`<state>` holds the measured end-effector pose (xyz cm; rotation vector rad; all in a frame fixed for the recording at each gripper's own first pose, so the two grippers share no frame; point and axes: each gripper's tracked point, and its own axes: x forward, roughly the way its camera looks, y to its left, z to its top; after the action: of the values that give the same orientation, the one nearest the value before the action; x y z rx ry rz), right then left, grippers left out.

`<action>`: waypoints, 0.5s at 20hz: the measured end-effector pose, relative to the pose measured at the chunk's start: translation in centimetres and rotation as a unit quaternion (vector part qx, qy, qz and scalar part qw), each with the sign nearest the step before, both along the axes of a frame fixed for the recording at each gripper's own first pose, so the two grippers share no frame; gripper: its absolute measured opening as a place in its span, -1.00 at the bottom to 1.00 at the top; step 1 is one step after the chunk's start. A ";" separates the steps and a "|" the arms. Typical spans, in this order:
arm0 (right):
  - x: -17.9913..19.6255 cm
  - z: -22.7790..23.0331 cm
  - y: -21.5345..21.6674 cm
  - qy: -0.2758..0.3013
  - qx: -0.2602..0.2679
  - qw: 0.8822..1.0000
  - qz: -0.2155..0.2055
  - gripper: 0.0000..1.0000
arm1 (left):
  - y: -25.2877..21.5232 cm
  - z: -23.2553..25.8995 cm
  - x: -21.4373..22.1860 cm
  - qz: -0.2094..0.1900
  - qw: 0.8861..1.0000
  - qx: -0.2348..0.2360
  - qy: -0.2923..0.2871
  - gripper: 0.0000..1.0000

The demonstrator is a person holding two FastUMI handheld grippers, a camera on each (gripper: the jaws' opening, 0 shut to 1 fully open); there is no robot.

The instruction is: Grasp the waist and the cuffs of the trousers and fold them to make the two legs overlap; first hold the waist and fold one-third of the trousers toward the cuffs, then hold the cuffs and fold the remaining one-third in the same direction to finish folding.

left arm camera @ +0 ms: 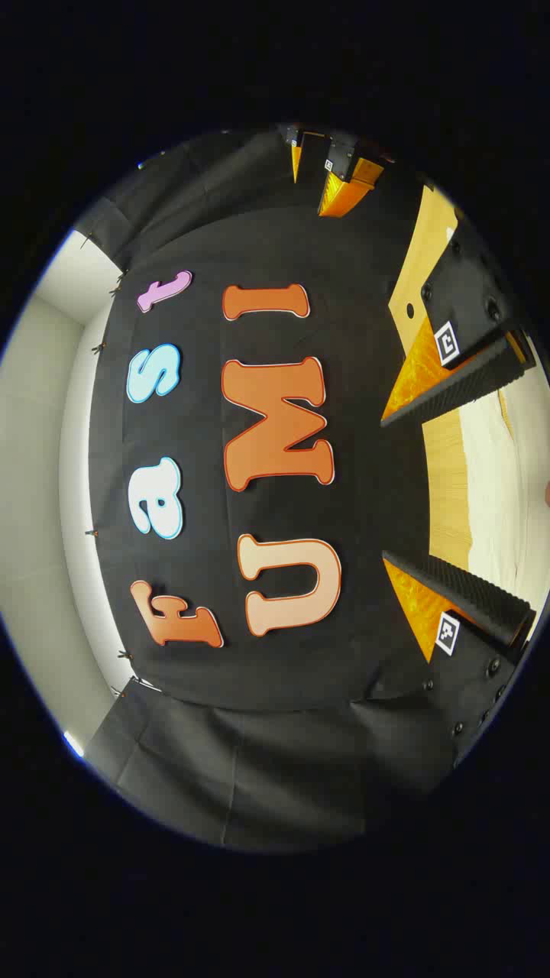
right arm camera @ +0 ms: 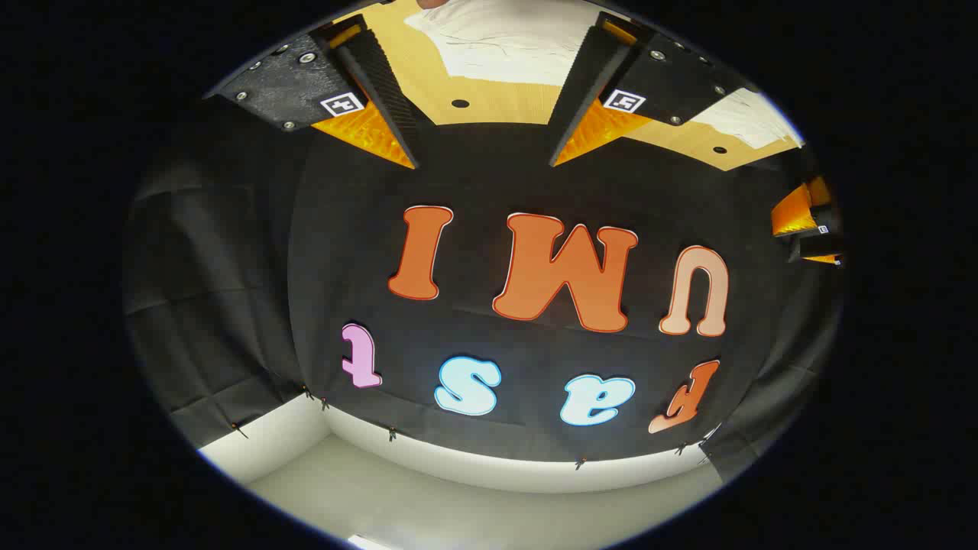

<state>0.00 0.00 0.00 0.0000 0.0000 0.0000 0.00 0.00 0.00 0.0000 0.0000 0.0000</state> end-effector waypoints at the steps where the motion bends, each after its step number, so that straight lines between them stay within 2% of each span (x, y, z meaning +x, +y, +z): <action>1: 0.1 0.1 0.0 -0.001 0.002 1.000 0.001 0.96 | 0.1 -0.1 0.1 0.001 1.000 -0.001 0.000 1.00; 4: 0.2 0.0 0.0 -0.001 -0.002 1.000 0.000 1.00 | 0.1 -0.1 0.0 0.001 1.000 -0.004 0.002 1.00; 5: 0.2 -0.2 0.0 0.003 -0.004 1.000 0.001 0.95 | 0.0 -0.3 0.0 -0.001 1.000 -0.005 0.003 1.00; 10: 0.2 -1.0 0.6 0.021 -0.001 1.000 0.010 0.95 | 0.1 -0.6 -0.1 -0.002 1.000 -0.007 0.008 1.00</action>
<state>0.17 0.59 -0.99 -0.0026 0.0410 0.0199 -0.14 0.14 -0.56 -0.0145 0.0157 -0.0048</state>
